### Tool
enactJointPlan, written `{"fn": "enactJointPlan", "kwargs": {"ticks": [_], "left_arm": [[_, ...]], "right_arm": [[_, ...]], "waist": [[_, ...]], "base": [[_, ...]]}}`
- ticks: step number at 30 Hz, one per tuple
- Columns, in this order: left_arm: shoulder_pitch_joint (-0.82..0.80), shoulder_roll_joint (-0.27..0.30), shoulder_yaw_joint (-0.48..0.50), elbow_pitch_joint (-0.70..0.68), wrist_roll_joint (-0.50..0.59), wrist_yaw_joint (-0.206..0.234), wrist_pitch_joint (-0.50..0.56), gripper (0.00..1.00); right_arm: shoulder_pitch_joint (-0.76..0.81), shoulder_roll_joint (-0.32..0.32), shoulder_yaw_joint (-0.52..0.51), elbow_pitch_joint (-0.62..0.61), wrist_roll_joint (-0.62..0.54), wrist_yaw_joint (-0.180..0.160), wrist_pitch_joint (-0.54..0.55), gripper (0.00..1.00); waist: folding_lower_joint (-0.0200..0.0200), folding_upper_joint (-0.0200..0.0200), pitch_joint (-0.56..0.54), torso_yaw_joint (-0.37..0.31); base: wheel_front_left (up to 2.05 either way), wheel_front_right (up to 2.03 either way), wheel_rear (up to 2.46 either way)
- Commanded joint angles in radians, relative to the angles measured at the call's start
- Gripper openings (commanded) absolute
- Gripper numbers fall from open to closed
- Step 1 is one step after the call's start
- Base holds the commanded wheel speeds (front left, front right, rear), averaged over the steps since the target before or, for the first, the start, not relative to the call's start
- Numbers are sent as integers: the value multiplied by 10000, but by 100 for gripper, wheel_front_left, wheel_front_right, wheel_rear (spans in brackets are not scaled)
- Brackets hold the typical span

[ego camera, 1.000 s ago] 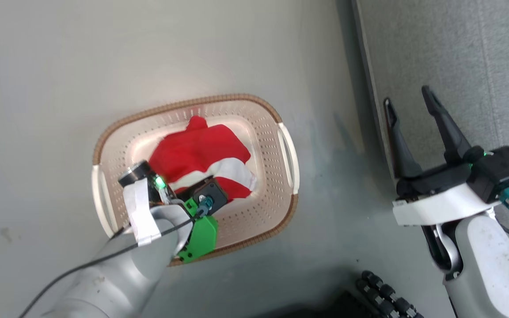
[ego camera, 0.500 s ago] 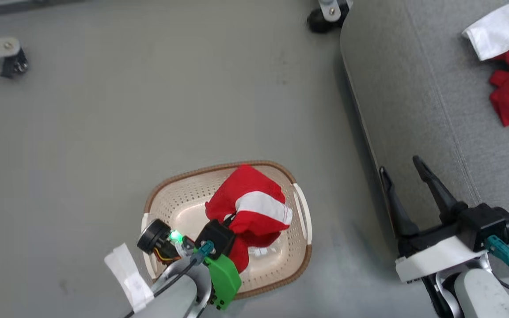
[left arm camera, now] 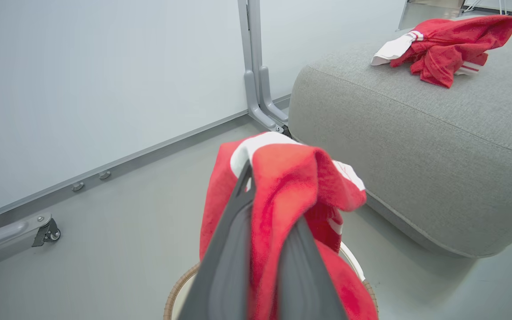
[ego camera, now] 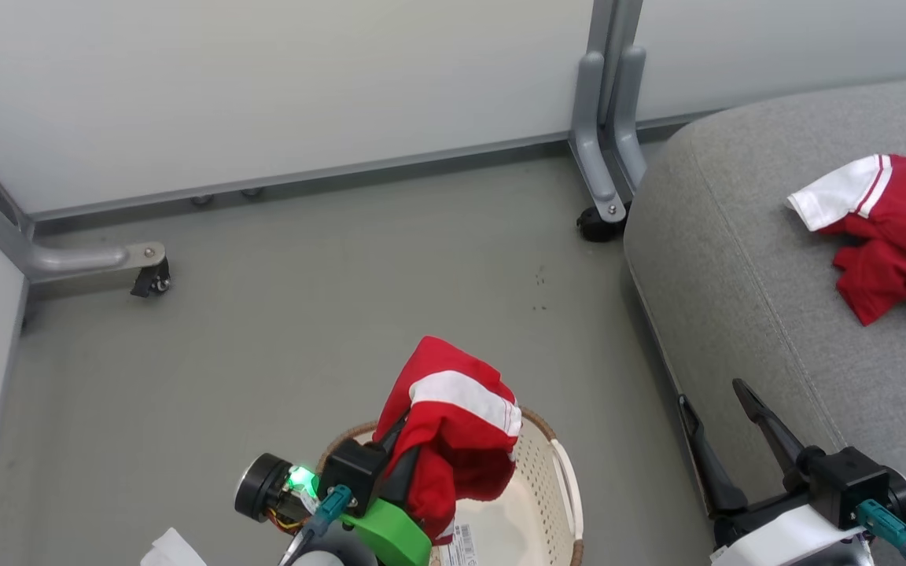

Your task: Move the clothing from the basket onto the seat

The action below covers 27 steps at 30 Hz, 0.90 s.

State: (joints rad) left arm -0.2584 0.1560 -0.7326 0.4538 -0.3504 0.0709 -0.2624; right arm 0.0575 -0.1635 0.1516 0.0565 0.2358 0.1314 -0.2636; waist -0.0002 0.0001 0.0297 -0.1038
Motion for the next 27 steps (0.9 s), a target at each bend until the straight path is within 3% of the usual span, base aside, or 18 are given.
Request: {"fn": "enactJointPlan", "kwargs": {"ticks": [1, 16, 27], "left_arm": [[222, 22, 183, -265, 103, 98, -31, 0], [-189, 287, 565, -1162, 364, -243, -29, 0], [-959, 34, 152, -2006, 420, -606, 524, 0]], "right_arm": [[204, -14, -7, -20, 41, -15, -13, 100], [700, -14, 157, -54, 81, -15, -13, 100], [-327, -470, 1870, 658, -246, -15, -13, 100]], "waist": [[2, -1, -1053, 436], [2, -1, -1400, 620], [2, -1, -1153, 698]], "base": [[0, 0, 0], [0, 0, 0], [0, 0, 0]]}}
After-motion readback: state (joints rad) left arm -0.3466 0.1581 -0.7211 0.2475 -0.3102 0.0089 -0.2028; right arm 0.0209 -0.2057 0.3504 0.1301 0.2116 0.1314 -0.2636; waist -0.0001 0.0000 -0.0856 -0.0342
